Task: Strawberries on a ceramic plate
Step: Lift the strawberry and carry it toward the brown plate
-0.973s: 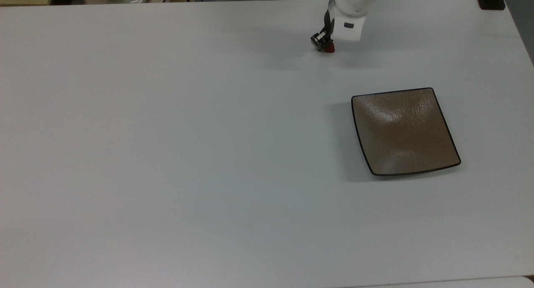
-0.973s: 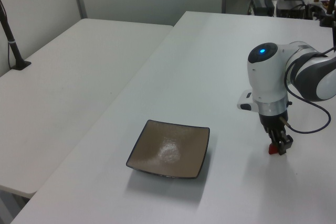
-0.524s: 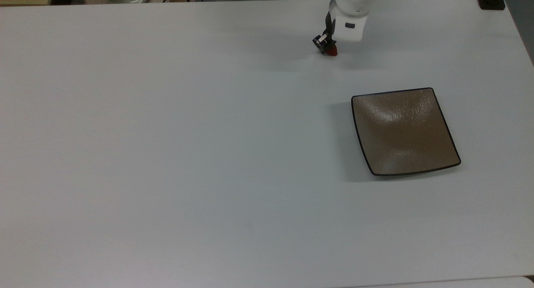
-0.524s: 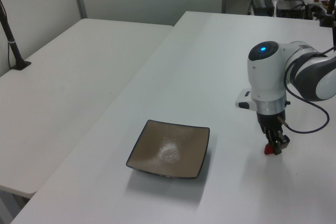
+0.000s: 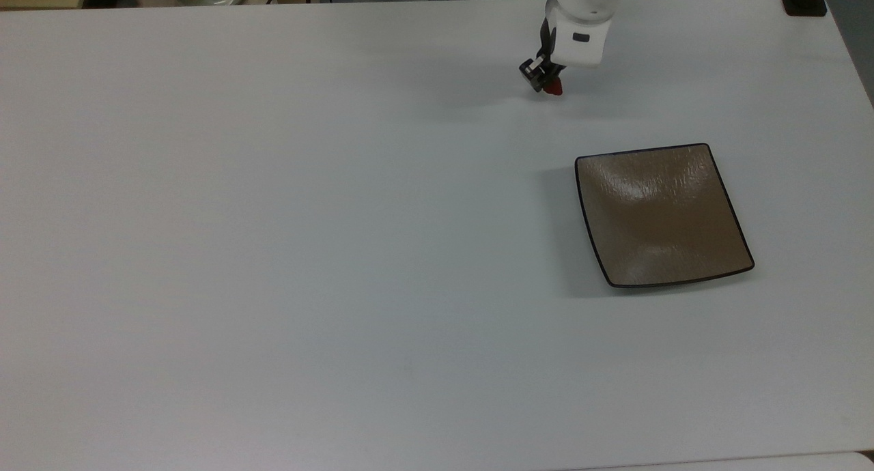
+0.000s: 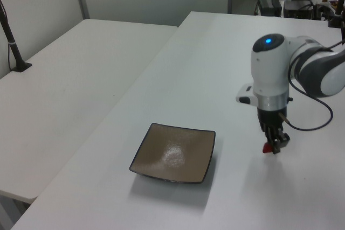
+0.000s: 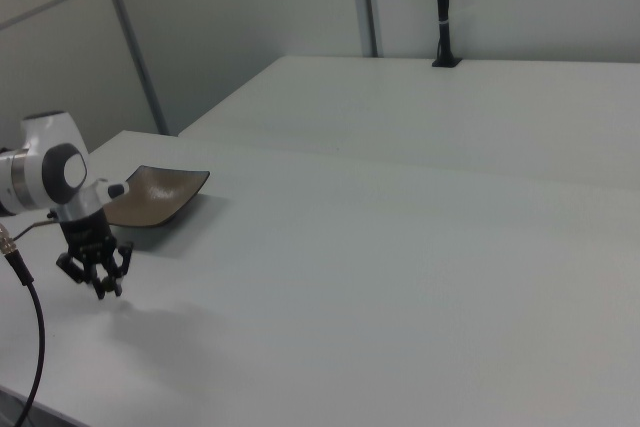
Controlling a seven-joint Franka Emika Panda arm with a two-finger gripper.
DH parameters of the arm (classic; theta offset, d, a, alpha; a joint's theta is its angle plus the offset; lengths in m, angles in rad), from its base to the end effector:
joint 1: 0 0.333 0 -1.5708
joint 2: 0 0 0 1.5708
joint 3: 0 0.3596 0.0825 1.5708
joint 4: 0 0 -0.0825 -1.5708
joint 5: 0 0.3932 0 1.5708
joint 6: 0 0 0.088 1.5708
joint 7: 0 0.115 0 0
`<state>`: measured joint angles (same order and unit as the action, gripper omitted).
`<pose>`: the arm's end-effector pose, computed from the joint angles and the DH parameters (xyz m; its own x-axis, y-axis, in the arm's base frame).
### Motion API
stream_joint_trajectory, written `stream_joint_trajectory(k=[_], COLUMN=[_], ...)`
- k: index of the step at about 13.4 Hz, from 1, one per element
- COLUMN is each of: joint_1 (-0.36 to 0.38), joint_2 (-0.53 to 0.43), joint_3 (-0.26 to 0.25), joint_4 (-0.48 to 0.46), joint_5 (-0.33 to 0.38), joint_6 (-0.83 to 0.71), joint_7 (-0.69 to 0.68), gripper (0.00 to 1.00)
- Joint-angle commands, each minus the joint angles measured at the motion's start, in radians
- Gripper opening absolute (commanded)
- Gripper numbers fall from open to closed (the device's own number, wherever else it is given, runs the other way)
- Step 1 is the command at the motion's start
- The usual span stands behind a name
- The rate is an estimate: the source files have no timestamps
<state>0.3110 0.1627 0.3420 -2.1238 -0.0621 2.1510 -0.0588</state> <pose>0.4504 0.3361 0.3580 0.7265 0.6758 -0.1240 0.6797 -0.7333 -0.0144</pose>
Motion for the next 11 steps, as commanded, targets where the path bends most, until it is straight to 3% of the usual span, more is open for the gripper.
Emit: stream_joint_trajectory(k=[1,4,11], joint_1=[-0.015,-0.026,-0.026], joint_2=[-0.022,-0.020,0.035], joint_3=[-0.001,-0.008,-0.014], joint_4=[0.088,0.214,0.467], joint_5=[0.004,0.042,0.038], joint_6=[0.007,0.004,-0.071], joint_7=[-0.007,0.010,0.204], gripper=[0.17,0.17,0.18])
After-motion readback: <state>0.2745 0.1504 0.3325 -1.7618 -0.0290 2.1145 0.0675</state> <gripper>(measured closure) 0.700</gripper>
